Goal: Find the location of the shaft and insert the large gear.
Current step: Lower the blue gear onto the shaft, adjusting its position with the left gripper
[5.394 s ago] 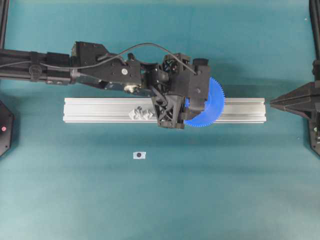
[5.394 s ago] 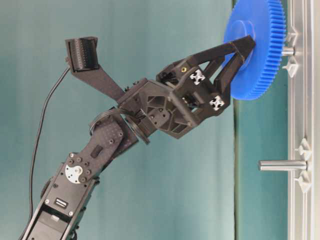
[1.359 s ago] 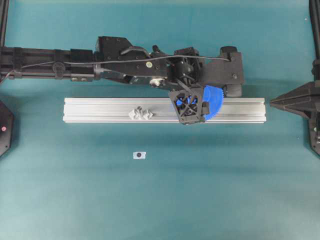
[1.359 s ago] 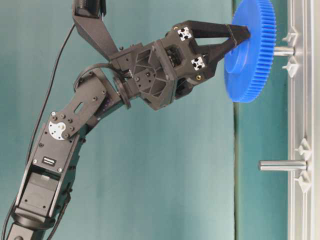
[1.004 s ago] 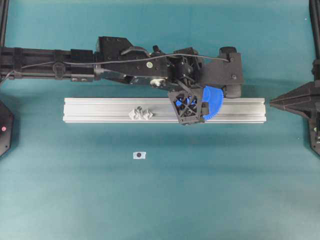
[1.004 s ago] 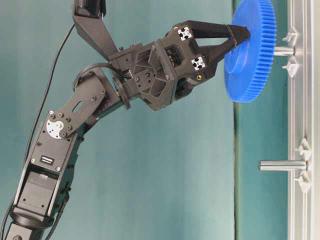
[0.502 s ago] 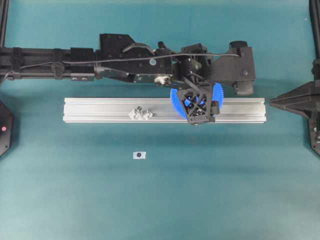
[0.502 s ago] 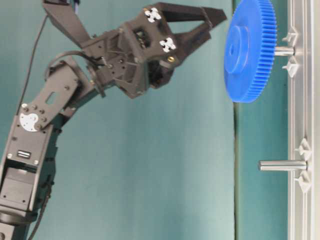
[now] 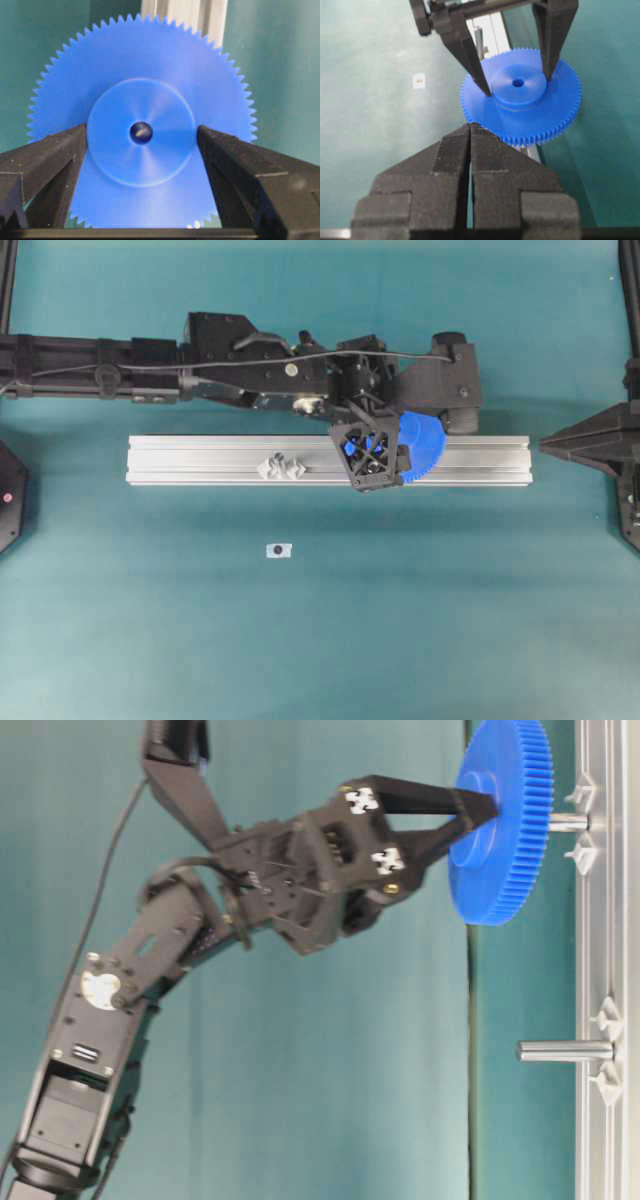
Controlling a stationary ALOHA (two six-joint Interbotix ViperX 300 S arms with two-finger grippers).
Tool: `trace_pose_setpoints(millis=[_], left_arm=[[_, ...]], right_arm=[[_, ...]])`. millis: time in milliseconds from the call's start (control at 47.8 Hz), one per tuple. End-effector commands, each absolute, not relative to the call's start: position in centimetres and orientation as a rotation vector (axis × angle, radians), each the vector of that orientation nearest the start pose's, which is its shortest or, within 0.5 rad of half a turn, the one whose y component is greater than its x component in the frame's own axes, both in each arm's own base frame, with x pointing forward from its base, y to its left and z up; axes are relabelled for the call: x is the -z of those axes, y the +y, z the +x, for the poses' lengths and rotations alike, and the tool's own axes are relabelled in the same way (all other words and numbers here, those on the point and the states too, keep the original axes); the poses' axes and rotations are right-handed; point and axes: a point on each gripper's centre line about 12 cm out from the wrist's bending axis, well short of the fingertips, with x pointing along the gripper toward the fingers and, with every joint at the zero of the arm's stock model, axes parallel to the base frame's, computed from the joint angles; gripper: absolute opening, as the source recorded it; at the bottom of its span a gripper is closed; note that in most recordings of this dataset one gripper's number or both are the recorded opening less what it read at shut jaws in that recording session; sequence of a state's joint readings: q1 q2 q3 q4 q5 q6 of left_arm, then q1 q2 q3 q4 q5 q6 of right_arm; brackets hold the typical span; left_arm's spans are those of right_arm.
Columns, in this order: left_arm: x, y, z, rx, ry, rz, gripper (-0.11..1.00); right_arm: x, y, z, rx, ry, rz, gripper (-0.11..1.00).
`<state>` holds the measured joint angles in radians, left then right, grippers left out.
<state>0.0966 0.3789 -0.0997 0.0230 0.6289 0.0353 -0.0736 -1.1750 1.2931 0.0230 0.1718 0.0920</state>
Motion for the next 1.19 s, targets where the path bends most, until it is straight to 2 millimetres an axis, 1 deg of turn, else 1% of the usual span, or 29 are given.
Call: trace_pose_setpoints(millis=[0,146,460,627,794,983,1171], left_arm=[[-22.1,5.1,52.7,-0.076,0.864,0.015,0.87],[-22.5,5.2,53.3,-0.077,0.846,0.019,0.87],[-21.3,5.2,53.2,-0.08,0.876,0.007,0.87],[-21.6,5.3,53.3,-0.08,0.872,0.01,0.87],[-21.2,4.6,53.2,-0.068,0.891,0.012,0.87],[-21.8,2.9,53.5,-0.047,0.867,0.009,0.87],[-21.6,3.0,53.6,-0.054,0.859,-0.001,0.87]], right_arm=[[-23.3,-1.2,15.9,0.088,0.273,0.133,0.0],[-23.3,-1.2,15.9,0.088,0.274,0.134,0.0],[-23.3,-1.2,15.9,0.088,0.273,0.134,0.0],[-23.3,-1.2,15.9,0.088,0.273,0.134,0.0],[-23.3,-1.2,15.9,0.088,0.273,0.133,0.0],[-23.3,-1.2,15.9,0.088,0.273,0.134,0.0],[-23.2,-1.2,15.9,0.088,0.273,0.134,0.0]])
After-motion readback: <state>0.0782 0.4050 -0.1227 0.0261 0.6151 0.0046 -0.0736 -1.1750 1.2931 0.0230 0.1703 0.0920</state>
